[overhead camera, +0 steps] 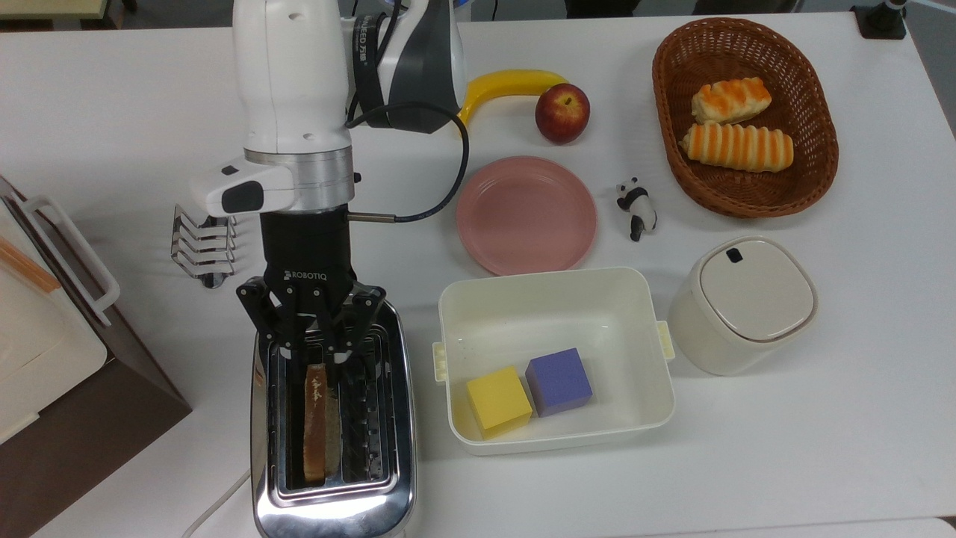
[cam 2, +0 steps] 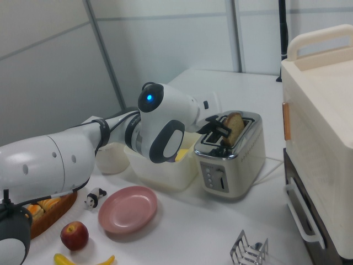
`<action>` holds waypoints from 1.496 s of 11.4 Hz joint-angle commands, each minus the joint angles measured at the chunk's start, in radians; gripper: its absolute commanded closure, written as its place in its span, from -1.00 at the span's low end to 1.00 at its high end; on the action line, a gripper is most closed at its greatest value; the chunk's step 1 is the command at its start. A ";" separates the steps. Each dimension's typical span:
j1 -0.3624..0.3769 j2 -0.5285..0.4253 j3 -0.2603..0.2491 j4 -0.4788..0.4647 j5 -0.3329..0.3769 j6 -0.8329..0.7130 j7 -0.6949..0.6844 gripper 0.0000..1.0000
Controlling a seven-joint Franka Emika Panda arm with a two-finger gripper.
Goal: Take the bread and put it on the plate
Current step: 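Lower the gripper and close it on the bread slice's crust, then lift the bread slice straight up out of the toaster slot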
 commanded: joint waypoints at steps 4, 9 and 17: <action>0.003 -0.011 -0.002 -0.006 0.113 0.087 0.016 1.00; -0.036 -0.089 -0.002 -0.009 0.288 0.077 0.013 1.00; -0.040 -0.292 -0.013 -0.028 0.253 -0.274 -0.018 1.00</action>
